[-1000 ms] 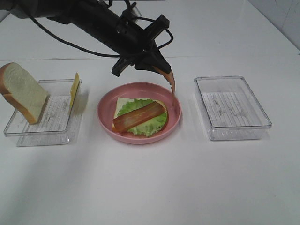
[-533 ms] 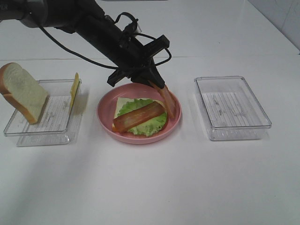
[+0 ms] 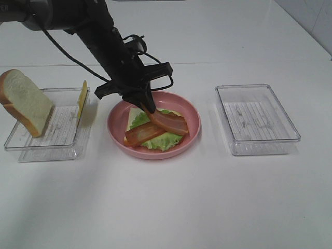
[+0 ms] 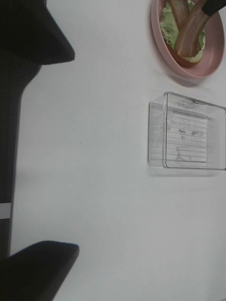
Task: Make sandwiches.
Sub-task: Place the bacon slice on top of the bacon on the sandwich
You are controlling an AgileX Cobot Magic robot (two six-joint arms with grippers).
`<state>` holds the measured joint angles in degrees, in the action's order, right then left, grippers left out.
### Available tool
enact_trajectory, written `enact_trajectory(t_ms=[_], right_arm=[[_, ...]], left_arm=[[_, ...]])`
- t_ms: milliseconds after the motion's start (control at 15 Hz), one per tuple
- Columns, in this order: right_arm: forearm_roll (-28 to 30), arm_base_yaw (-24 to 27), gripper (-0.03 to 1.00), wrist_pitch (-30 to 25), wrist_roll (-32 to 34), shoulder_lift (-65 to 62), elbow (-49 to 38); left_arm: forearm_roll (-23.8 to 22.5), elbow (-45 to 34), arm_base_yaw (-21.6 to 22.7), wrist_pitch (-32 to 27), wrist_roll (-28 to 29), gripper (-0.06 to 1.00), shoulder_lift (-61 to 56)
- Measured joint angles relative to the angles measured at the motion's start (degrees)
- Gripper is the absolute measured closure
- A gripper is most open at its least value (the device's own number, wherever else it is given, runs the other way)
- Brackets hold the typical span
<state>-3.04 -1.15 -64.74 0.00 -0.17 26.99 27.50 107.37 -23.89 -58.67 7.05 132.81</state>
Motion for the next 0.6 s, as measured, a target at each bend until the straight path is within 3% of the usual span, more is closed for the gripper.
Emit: enact_trajectory(t_ms=[133,400,467,600], right_arm=[[0.0,0.0,-0.01,0.0,0.0,0.0,0.0],[0.0,0.0,-0.01,0.0,0.0,0.0,0.0],[0.0,0.0,-0.01,0.0,0.0,0.0,0.0],[0.0,0.0,-0.01,0.0,0.0,0.0,0.0]], left_arm=[[-4.9,0.0,0.0,-0.9,2.5,0.94,0.0],[-5.7,0.0,0.0,0.4,2.6,0.91,0.0],[-5.7,0.0,0.0,0.5,2.6,0.82,0.0],[-5.7,0.0,0.0,0.5,2.6,0.50,0.0]])
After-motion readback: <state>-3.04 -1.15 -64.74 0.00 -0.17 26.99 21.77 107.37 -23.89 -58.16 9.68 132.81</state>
